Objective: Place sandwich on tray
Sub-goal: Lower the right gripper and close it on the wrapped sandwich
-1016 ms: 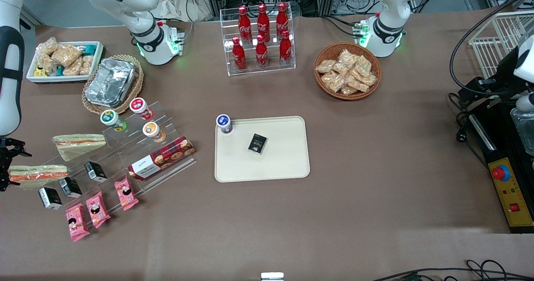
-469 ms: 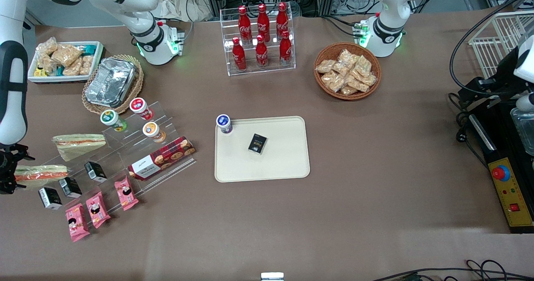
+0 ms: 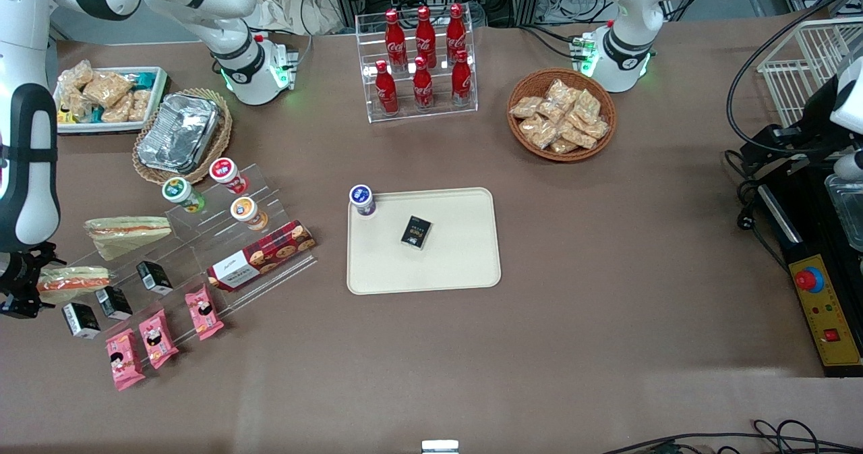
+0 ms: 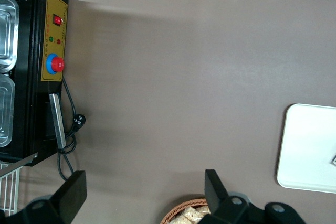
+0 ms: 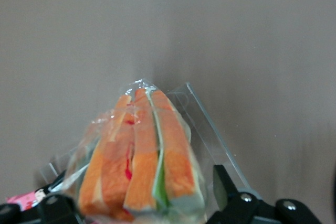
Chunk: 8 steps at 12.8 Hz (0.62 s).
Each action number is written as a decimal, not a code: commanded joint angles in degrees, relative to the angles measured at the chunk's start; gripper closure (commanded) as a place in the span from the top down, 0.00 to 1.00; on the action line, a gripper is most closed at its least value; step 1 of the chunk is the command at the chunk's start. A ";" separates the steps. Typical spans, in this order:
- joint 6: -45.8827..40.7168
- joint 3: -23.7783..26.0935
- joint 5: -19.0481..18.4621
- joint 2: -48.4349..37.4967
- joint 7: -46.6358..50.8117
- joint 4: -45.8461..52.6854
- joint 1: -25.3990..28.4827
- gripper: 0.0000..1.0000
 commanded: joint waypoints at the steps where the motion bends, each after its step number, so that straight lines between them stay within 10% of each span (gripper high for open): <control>1: 1.83 0.00 1.42 0.80 -1.85 -0.06 -0.16 0.47; 4: 2.71 0.18 2.38 0.80 -3.59 -0.42 -0.33 0.18; 8: 2.80 -0.17 7.47 -2.17 -11.06 0.73 -0.94 0.04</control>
